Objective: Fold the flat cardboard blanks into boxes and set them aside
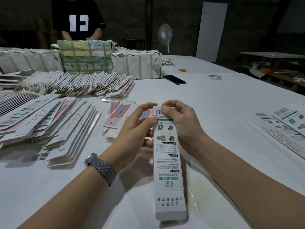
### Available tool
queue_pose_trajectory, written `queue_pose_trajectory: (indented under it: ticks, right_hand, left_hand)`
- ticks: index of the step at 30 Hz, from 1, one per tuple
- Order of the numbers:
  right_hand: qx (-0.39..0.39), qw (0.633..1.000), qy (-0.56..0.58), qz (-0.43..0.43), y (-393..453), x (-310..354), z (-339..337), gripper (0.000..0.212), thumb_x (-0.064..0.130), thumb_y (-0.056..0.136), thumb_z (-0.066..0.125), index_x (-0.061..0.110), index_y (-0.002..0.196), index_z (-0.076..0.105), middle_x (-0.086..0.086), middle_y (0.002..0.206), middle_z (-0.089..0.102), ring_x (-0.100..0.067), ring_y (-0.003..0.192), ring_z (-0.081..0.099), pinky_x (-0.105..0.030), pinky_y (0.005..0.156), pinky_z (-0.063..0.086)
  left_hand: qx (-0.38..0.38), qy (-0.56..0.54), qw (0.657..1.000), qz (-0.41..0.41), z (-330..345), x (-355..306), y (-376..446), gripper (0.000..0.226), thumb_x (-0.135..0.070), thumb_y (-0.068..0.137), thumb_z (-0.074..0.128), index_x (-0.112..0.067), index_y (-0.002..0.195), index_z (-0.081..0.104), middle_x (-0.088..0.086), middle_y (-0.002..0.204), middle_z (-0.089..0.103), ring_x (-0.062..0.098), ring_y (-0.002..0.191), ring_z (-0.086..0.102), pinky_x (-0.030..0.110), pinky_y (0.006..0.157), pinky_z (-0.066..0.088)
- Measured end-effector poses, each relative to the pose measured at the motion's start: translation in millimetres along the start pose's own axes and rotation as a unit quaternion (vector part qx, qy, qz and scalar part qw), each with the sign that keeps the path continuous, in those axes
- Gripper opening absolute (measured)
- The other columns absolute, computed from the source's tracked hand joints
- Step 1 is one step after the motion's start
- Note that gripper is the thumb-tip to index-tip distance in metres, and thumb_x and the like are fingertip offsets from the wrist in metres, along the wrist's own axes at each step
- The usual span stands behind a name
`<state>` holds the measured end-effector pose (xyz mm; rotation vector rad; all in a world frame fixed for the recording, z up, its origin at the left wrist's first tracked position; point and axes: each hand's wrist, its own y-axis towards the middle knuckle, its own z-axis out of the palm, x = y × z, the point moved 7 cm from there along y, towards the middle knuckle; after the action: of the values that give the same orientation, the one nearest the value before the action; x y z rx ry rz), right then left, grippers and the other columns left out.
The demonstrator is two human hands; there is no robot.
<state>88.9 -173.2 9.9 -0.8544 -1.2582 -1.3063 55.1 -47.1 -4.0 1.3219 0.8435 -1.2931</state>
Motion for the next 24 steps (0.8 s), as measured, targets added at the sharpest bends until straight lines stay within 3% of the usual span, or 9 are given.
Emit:
queue_pose_trajectory:
  ticks: [5, 9, 16, 24]
  right_hand:
    - [-0.012, 1.0, -0.004, -0.007, 0, 0, -1, 0.012, 0.01, 0.097, 0.061, 0.014, 0.086, 0.065, -0.005, 0.074, 0.071, -0.022, 0.06, 0.069, -0.029, 0.055, 0.055]
    - [0.001, 0.999, -0.01, 0.04, 2, -8, 2, 0.014, 0.013, 0.096, 0.056, 0.011, 0.084, 0.063, -0.004, 0.07, 0.067, -0.021, 0.058, 0.065, -0.03, 0.06, 0.05]
    - [-0.002, 0.998, -0.052, 0.044, 3, -9, -1, 0.017, 0.013, 0.097, 0.056, 0.013, 0.081, 0.062, -0.004, 0.068, 0.068, -0.02, 0.056, 0.066, -0.03, 0.057, 0.05]
    - [-0.008, 0.998, -0.052, 0.04, 1, -5, 0, 0.019, 0.011, 0.095, 0.058, 0.011, 0.076, 0.058, -0.006, 0.066, 0.064, -0.02, 0.054, 0.062, -0.028, 0.053, 0.049]
  left_hand:
    - [0.002, -0.026, 1.0, -0.016, 1, 1, 1, 0.025, -0.018, 0.106, 0.049, -0.032, 0.125, 0.059, 0.011, 0.091, 0.076, 0.024, 0.073, 0.071, 0.026, 0.051, 0.055]
    - [0.009, -0.065, 0.996, -0.062, 3, 8, 0, 0.027, -0.018, 0.106, 0.049, -0.029, 0.129, 0.06, 0.013, 0.091, 0.076, 0.023, 0.068, 0.067, 0.025, 0.047, 0.054]
    - [-0.003, -0.037, 0.997, -0.061, 3, 8, -1, 0.026, -0.018, 0.106, 0.049, -0.032, 0.125, 0.061, 0.009, 0.083, 0.073, 0.029, 0.075, 0.058, 0.02, 0.042, 0.046]
    - [0.006, -0.006, 0.999, -0.054, 4, 7, 0, 0.024, -0.021, 0.106, 0.049, -0.035, 0.122, 0.059, 0.009, 0.085, 0.076, 0.027, 0.074, 0.068, 0.028, 0.05, 0.056]
